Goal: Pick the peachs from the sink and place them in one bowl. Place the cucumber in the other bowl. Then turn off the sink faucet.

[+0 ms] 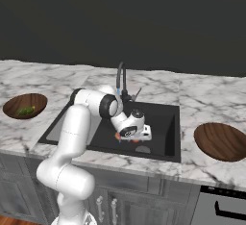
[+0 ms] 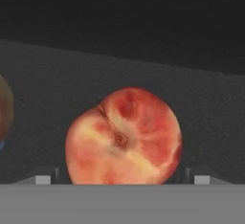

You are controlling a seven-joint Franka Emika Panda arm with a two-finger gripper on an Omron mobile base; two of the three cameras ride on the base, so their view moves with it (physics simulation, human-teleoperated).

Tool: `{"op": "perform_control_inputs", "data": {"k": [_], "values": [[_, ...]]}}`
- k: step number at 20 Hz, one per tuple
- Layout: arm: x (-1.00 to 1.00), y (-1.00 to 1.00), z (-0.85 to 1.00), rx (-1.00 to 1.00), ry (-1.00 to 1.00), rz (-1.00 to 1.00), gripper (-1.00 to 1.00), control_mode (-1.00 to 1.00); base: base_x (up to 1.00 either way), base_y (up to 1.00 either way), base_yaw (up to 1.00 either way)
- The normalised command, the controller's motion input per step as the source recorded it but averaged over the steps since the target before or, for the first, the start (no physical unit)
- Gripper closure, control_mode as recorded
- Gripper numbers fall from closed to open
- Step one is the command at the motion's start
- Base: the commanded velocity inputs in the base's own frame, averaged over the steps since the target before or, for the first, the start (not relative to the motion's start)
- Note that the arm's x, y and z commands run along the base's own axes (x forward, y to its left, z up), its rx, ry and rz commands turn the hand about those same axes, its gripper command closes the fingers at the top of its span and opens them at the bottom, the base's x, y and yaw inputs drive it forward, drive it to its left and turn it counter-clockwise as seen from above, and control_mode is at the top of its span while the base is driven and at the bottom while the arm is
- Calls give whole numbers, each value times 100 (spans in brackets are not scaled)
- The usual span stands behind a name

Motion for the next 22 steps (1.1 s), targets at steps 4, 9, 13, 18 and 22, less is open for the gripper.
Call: {"op": "perform_control_inputs", "data": {"k": [4,9,13,18,22], "values": [[26,0,-15,0,0,-1,-100,-100,0,0,0],[22,-4,-22,0,0,-3,-100,-100,0,0,0],[12,0,-18,0,0,-4,100,-100,0,0,0],[0,-3,-23,2,0,-1,100,-100,0,0,0],[-20,-18,2,7,-3,0,100,-100,0,0,0]]}}
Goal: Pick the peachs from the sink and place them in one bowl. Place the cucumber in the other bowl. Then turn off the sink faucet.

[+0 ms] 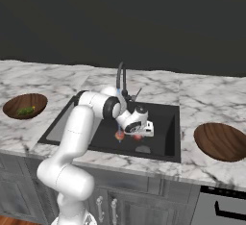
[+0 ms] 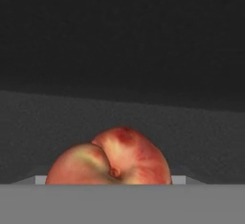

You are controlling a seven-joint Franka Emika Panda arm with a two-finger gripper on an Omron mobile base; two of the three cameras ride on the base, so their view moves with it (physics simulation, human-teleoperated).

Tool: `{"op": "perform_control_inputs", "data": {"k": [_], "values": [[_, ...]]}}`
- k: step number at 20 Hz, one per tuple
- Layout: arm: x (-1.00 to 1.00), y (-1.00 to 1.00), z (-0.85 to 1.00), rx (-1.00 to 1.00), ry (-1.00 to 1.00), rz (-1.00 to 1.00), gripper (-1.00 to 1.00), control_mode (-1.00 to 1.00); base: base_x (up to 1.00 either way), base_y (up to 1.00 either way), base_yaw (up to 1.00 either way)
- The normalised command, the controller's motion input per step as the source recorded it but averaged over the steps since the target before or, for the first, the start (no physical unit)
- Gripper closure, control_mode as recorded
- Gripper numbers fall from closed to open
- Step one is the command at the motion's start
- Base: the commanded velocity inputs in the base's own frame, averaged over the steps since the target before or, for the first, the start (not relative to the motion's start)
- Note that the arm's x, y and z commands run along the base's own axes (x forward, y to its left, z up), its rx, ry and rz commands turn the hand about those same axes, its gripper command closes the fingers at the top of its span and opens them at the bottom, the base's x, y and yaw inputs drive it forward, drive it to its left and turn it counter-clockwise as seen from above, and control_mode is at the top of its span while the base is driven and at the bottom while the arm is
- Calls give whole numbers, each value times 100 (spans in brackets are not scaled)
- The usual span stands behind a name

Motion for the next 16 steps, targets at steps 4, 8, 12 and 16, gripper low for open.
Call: {"op": "perform_control_inputs", "data": {"k": [4,8,12,16], "values": [[-46,-32,39,4,-20,0,100,-100,0,0,0],[-41,-32,50,0,-23,0,100,-100,0,0,0],[-35,-33,54,0,-22,0,100,-100,0,0,0],[-28,-11,78,0,-24,-2,100,-100,0,0,0]]}}
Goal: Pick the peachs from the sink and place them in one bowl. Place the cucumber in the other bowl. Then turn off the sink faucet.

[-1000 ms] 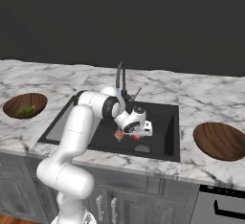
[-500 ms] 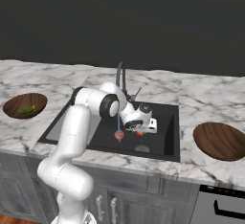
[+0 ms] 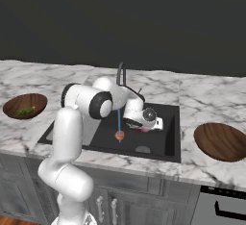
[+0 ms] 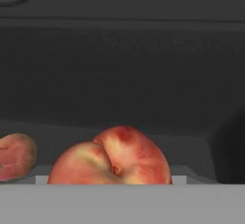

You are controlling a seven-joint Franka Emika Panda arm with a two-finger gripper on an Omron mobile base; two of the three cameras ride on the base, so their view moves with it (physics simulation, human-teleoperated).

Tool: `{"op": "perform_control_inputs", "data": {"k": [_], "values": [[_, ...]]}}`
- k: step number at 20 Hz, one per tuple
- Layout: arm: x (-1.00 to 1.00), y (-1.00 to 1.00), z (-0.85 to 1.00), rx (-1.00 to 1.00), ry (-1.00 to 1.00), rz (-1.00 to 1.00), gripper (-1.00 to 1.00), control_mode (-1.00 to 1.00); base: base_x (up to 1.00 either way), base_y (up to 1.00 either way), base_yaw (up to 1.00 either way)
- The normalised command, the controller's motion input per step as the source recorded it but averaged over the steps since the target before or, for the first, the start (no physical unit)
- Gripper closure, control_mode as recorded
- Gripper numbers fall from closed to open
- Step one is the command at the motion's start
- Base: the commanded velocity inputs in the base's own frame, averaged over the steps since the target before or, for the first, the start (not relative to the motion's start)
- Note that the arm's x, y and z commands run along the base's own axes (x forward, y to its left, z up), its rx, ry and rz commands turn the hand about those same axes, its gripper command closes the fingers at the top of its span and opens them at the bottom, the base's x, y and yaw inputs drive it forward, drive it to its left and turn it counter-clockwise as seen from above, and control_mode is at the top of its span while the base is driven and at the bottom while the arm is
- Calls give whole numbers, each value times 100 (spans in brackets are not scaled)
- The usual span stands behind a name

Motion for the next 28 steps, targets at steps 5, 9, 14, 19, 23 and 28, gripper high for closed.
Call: {"op": "perform_control_inputs", "data": {"k": [5,9,14,19,23,28], "values": [[-18,0,86,0,-15,-3,100,-100,0,0,0],[-21,-7,77,-4,-3,-3,100,-100,0,0,0],[-14,-20,81,-3,0,0,100,-100,0,0,0],[-8,-24,89,-1,0,0,100,-100,0,0,0],[-26,-33,66,-1,2,0,100,-100,0,0,0],[-40,-39,55,0,0,0,100,-100,0,0,0]]}}
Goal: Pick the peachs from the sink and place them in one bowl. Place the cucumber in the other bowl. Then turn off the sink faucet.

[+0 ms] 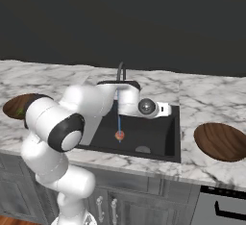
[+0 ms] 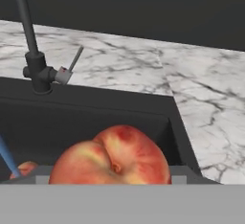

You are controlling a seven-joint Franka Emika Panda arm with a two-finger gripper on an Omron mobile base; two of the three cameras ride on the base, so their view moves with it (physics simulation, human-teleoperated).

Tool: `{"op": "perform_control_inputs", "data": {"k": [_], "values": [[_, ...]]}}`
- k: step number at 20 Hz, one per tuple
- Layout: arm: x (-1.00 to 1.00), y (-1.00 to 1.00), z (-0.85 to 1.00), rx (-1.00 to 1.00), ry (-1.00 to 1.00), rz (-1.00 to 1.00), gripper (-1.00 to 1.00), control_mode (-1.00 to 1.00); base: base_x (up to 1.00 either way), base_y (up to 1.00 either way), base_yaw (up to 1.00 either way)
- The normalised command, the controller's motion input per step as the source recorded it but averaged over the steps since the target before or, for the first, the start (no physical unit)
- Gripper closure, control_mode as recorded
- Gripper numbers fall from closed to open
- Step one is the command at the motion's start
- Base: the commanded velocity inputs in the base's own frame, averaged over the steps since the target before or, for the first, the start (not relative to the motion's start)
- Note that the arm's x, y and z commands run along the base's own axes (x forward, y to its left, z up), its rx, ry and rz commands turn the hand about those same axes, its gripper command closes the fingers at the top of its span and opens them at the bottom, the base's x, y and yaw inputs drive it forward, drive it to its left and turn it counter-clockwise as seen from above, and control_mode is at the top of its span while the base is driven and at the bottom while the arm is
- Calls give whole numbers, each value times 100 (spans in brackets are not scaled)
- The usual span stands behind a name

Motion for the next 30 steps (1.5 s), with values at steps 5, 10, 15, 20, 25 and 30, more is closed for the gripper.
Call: {"op": "perform_control_inputs", "data": {"k": [5,10,15,20,25,30], "values": [[-40,-49,59,0,1,-3,100,-100,0,0,0],[-37,-38,24,0,13,-16,100,-100,0,0,0],[-39,-44,0,0,5,-32,100,-100,0,0,0],[-35,-28,0,0,0,-33,100,-100,0,0,0],[-36,-23,13,0,-4,-30,100,-100,0,0,0],[-16,-16,34,0,-11,-13,100,-100,0,0,0]]}}
